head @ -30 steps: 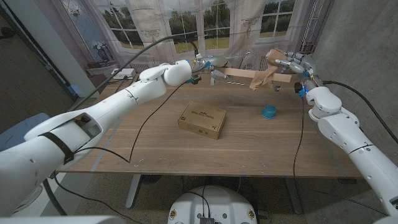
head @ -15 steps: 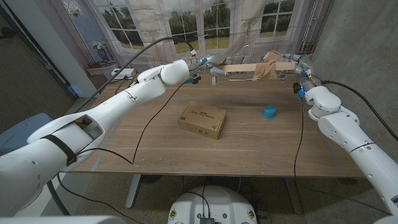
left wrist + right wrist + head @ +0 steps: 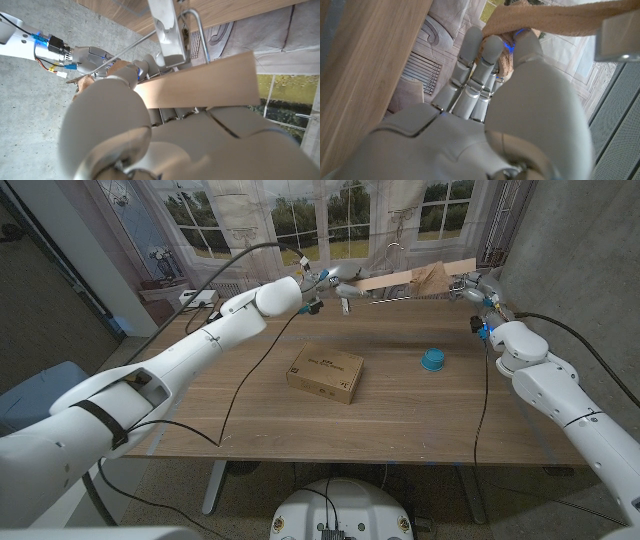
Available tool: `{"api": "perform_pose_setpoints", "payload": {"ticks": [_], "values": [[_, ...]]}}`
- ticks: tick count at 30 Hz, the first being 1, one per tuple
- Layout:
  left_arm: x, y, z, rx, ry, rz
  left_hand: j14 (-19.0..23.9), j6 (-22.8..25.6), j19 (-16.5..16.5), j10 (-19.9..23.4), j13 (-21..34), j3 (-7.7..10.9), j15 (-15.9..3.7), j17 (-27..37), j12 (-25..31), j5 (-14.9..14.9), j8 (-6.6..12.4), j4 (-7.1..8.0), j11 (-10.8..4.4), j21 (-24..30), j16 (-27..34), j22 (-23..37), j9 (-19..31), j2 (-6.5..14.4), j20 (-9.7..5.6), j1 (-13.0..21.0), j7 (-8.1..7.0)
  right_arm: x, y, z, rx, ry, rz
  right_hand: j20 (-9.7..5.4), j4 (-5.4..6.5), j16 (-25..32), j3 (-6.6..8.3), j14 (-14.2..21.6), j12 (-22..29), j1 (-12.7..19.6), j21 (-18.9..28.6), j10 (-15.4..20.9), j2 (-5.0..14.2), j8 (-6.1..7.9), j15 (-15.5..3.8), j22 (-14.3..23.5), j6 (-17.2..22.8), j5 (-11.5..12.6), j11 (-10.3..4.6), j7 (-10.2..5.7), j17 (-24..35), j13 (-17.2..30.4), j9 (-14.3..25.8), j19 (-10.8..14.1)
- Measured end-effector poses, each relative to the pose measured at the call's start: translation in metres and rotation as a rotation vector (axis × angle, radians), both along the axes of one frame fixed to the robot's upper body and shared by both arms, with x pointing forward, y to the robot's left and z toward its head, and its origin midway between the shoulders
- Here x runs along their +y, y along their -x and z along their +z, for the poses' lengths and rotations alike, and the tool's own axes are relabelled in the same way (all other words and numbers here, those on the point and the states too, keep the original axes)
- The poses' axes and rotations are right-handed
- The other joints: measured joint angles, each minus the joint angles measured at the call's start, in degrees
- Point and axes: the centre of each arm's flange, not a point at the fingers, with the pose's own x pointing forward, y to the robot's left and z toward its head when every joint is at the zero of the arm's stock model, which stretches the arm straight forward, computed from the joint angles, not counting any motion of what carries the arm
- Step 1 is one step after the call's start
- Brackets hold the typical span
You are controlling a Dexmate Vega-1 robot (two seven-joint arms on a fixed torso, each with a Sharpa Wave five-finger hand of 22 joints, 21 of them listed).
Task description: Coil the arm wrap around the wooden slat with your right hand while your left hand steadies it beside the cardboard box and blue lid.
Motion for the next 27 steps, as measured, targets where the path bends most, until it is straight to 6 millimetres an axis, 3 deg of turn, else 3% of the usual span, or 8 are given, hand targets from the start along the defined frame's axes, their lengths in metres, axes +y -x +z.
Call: {"api": "perform_pose_setpoints", "payload": {"ticks": [17, 27], "values": [[0.001, -0.003, -0.001, -0.024, 0.045, 0.02, 0.41, 0.07, 0.0, 0.5, 0.02, -0.06, -0.02, 0.0, -0.45, 0.0, 0.08, 0.06, 0.09, 0.0, 0.0, 0.01, -0.39, 0.09, 0.0, 0.09, 0.06, 0.021, 0.002, -0.035, -0.061, 0.001, 0.032, 0.16, -0.77, 0.22, 0.77, -0.01, 0.23, 0.07, 0.07, -0.04, -0.07, 0.23, 0.01, 0.01, 0.08, 0.0, 0.25, 0.07, 1.82, 2.16, 1.25, 0.43], [-0.001, -0.001, -0.001, -0.054, 0.042, 0.038, 0.41, 0.08, 0.01, 0.49, 0.04, -0.06, -0.02, 0.0, -0.75, 0.0, 0.06, 0.06, 0.08, 0.0, 0.0, 0.15, -0.37, 0.09, 0.0, 0.09, 0.05, 0.035, 0.009, -0.051, -0.117, 0.006, 0.016, 0.24, -1.26, 0.23, 1.26, -1.09, 0.09, -0.04, 0.07, -0.44, 0.04, -0.25, -0.02, 0.17, 0.08, 0.0, 0.65, 0.07, 2.52, 2.71, 1.8, -0.72]]}}
